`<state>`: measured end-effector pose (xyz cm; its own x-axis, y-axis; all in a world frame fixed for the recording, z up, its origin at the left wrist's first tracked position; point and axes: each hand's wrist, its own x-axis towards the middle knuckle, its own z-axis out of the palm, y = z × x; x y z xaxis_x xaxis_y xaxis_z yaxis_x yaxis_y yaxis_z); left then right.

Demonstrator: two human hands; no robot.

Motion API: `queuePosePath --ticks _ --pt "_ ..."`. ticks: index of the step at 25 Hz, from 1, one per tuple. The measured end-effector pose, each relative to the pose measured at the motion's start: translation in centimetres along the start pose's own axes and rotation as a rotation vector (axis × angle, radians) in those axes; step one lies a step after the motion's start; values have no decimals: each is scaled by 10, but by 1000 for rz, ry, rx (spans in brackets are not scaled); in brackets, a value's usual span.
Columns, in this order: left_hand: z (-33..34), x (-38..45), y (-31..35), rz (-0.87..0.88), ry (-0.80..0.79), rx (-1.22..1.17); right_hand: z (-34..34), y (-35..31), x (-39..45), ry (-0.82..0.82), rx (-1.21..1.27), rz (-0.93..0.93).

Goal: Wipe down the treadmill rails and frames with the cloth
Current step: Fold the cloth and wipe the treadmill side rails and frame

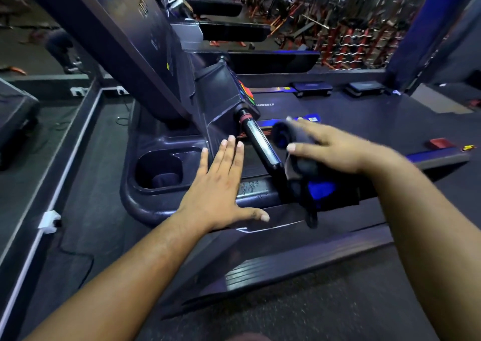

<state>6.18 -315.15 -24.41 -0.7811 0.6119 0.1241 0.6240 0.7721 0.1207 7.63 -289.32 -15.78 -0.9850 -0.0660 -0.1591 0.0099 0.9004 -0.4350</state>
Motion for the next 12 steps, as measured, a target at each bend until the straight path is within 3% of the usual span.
queuePosePath --ticks 1,3,6,9,12 --pt "-1 -4 -2 7 7 19 30 -5 -5 -27 -182 52" --pt "-2 -15 -10 9 17 70 95 -13 -13 166 -412 56" --pt "-5 -39 -36 -24 6 101 139 -36 -15 504 -346 20" --pt "-5 -58 -63 -47 -25 100 161 -86 -6 523 -308 19" --pt "-4 -75 -78 -22 -34 128 163 -91 -17 331 -335 -216"
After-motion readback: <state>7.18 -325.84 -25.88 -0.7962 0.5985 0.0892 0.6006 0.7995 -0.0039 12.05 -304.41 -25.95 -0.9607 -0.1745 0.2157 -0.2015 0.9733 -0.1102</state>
